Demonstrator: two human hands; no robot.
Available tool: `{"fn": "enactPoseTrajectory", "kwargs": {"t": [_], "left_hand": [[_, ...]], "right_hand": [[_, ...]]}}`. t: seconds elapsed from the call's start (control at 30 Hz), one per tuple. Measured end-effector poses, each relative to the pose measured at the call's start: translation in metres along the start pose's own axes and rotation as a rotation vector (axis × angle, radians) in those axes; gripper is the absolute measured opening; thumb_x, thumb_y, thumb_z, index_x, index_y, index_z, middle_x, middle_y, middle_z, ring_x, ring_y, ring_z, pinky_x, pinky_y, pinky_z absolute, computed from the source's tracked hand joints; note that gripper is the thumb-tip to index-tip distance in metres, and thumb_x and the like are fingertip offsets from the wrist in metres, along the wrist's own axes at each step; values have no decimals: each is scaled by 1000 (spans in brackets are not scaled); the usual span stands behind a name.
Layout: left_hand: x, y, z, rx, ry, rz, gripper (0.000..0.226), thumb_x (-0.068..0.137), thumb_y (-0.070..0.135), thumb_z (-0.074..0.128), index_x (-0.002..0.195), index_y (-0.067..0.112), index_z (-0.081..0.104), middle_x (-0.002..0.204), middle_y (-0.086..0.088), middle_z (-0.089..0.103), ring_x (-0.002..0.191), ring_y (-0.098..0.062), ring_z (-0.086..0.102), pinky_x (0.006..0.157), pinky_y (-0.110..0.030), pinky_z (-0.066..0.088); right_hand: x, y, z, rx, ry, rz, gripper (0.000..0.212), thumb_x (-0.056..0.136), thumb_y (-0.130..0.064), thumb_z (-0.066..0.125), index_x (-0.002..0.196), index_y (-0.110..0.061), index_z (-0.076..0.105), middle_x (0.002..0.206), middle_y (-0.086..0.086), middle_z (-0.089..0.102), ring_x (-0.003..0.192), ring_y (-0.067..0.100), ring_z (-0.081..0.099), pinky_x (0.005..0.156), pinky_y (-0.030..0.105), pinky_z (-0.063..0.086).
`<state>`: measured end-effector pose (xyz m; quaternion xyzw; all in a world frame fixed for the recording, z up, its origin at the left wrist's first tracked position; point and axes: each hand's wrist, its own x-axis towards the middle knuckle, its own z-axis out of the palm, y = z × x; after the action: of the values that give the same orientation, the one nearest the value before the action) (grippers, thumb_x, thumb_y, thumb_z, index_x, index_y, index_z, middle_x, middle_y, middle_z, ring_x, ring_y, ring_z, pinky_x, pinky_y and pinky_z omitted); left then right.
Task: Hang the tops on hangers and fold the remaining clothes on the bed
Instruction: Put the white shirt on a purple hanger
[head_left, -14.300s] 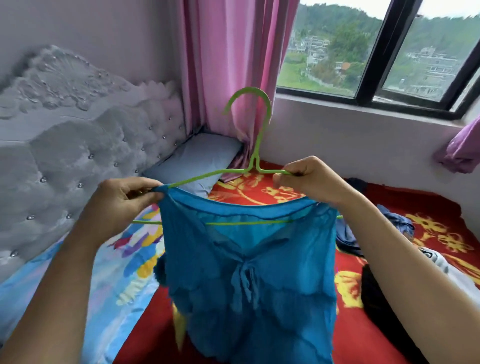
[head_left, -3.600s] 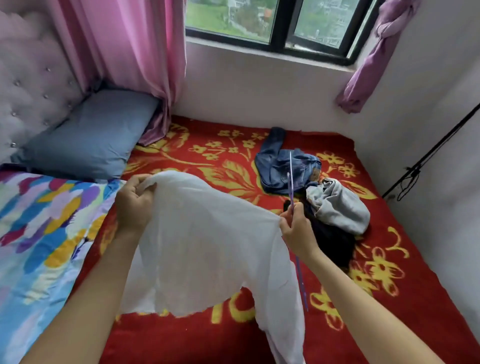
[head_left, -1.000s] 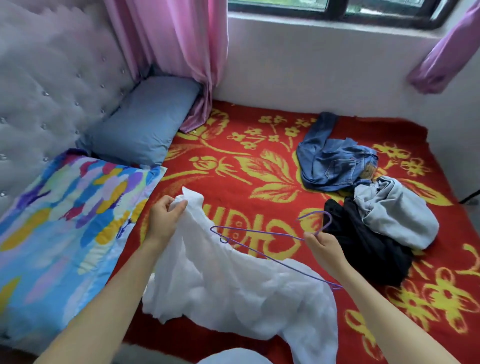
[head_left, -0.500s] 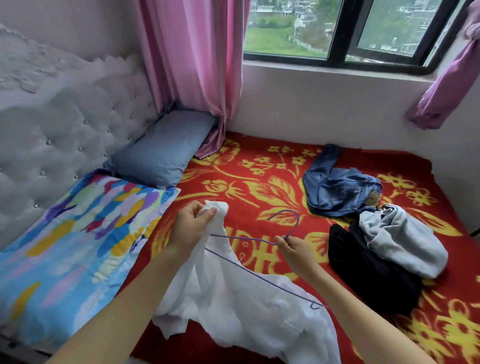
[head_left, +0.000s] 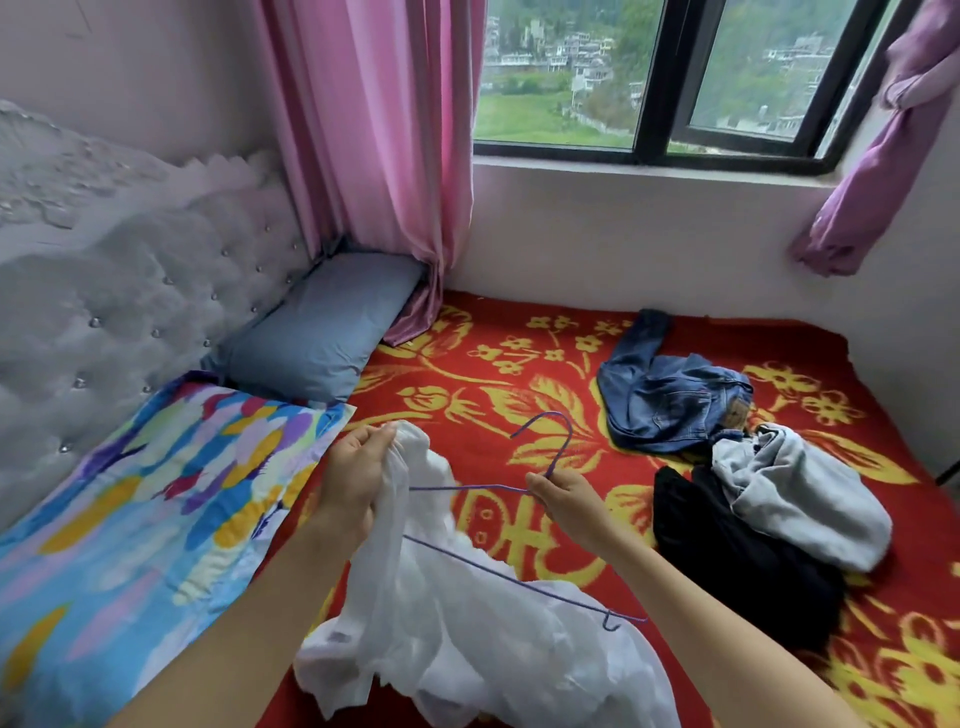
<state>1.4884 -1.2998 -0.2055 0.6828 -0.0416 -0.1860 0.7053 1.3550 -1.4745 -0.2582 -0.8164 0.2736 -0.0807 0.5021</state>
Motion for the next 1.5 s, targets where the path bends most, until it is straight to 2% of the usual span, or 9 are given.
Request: {"fn": "enactPoseTrajectory", "kwargs": {"t": [0.3, 0.5, 0.7, 0.83, 0.97, 1.1, 1.27, 1.4, 1.5], "left_hand": [[-32, 0, 21, -95, -131, -7, 22, 94, 16, 54, 73, 8, 52, 66, -7, 48, 62, -16, 45, 58, -22, 40], [-2, -10, -13, 1099, 254, 933, 35, 75, 19, 75, 101, 6, 54, 104, -23, 60, 89, -38, 57, 62, -36, 49], [20, 12, 1, 1448, -197, 1392, 52, 75, 36, 39, 124, 26, 51, 127, -6, 57, 117, -28, 52, 88, -52, 45], [24, 22, 2, 1416, -410, 1324, 35, 82, 38, 42, 99, 24, 69, 70, 9, 67, 54, -12, 62, 46, -23, 42], [31, 23, -7, 1303, -515, 1242, 9, 72, 14, 75, 75, 16, 66, 58, 6, 61, 44, -4, 51, 48, -1, 15], [33, 26, -13, 1245, -437, 1234, 17, 84, 23, 65, 71, 11, 67, 60, 3, 61, 44, -11, 55, 42, -7, 24], [32, 50, -22, 1084, -174, 1411, 43, 98, 46, 31, 81, 19, 59, 62, -6, 59, 49, -26, 59, 41, -27, 43], [37, 76, -38, 895, -6, 1357, 46, 97, 48, 36, 88, 12, 63, 71, -13, 62, 67, -23, 55, 55, -35, 44], [30, 94, -39, 743, 1, 1356, 46, 92, 36, 46, 85, -5, 66, 77, 3, 63, 71, -16, 48, 61, -22, 31]], "right_hand": [[1, 3, 20, 81, 310, -29, 49, 97, -22, 48, 50, -18, 33, 38, -10, 34, 44, 13, 33, 52, 32, 23], [2, 8, -2, 323, 305, -104, 50, 97, -11, 46, 49, -18, 33, 41, -12, 27, 40, 5, 22, 50, 30, 17], [2, 0, 1, 314, 250, -168, 52, 96, -8, 47, 48, -20, 33, 39, -13, 27, 40, 3, 20, 50, 28, 17], [-4, -4, -4, 304, 272, -192, 53, 96, -9, 47, 47, -21, 32, 38, -12, 26, 39, 3, 20, 49, 27, 17], [-7, -4, -12, 259, 263, -207, 54, 97, -10, 47, 46, -21, 32, 36, -11, 27, 38, 3, 20, 49, 28, 16], [-8, -4, -17, 284, 232, -231, 50, 97, -17, 47, 48, -18, 34, 39, -12, 29, 38, 2, 23, 50, 28, 19], [-5, -17, -34, 148, 240, -312, 77, 76, -76, 30, 97, -9, 61, 89, -6, 58, 82, 2, 54, 78, 22, 42], [17, 17, -55, 310, 763, 92, 43, 98, -32, 34, 98, 2, 59, 99, 17, 55, 90, 25, 50, 79, 36, 39], [25, 38, -44, 176, 545, 413, 27, 92, -6, 39, 68, -9, 49, 76, 9, 49, 75, 23, 43, 62, 32, 31]]}}
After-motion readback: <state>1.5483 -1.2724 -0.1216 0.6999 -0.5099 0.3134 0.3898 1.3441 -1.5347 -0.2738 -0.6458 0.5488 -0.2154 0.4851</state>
